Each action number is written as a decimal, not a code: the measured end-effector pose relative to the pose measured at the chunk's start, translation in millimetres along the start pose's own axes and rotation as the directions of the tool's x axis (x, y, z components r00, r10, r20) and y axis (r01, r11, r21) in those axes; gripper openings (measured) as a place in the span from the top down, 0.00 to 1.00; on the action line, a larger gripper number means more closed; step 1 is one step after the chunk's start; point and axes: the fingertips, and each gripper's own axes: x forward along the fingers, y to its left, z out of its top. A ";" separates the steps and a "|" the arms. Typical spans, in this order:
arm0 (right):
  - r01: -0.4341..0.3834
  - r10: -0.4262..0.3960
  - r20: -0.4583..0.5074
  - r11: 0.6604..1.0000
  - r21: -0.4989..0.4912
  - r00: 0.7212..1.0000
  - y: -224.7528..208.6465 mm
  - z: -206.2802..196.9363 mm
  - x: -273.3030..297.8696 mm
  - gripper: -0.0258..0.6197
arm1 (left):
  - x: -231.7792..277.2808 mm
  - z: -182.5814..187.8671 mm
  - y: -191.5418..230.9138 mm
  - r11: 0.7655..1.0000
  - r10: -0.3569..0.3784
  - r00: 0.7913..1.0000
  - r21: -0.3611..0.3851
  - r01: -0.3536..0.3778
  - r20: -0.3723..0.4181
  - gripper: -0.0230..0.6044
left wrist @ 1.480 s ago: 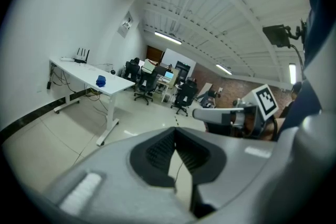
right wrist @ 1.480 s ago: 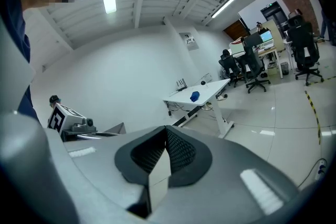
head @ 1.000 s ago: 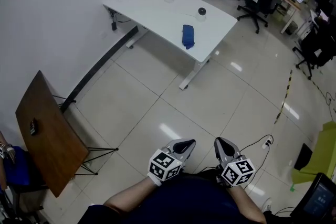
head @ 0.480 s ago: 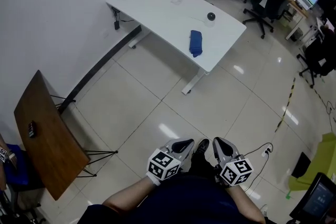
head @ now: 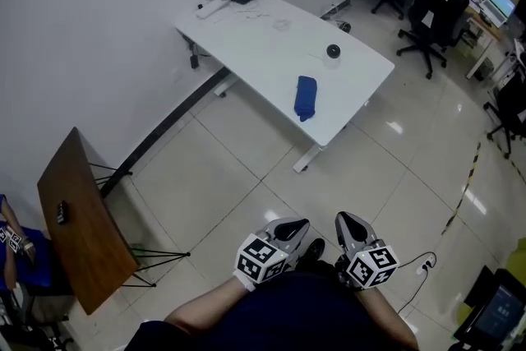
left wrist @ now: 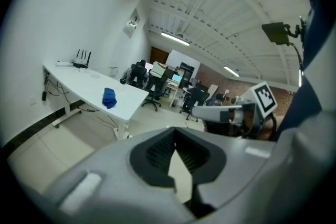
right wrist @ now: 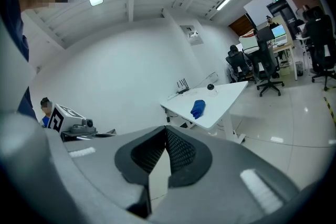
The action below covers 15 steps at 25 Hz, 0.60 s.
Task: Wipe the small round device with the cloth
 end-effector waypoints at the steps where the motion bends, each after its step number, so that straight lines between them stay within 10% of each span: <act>1: -0.005 0.005 0.004 1.000 0.002 1.000 -8.7 6.6 2.5 0.94 | 10.1 7.2 -1.1 1.000 0.000 1.000 0.005 0.000 0.002 0.96; 15: -0.041 0.042 -0.012 0.998 0.057 0.999 -90.5 52.3 57.3 0.94 | 91.4 57.2 51.0 0.993 0.111 0.994 -0.035 -0.111 0.009 0.96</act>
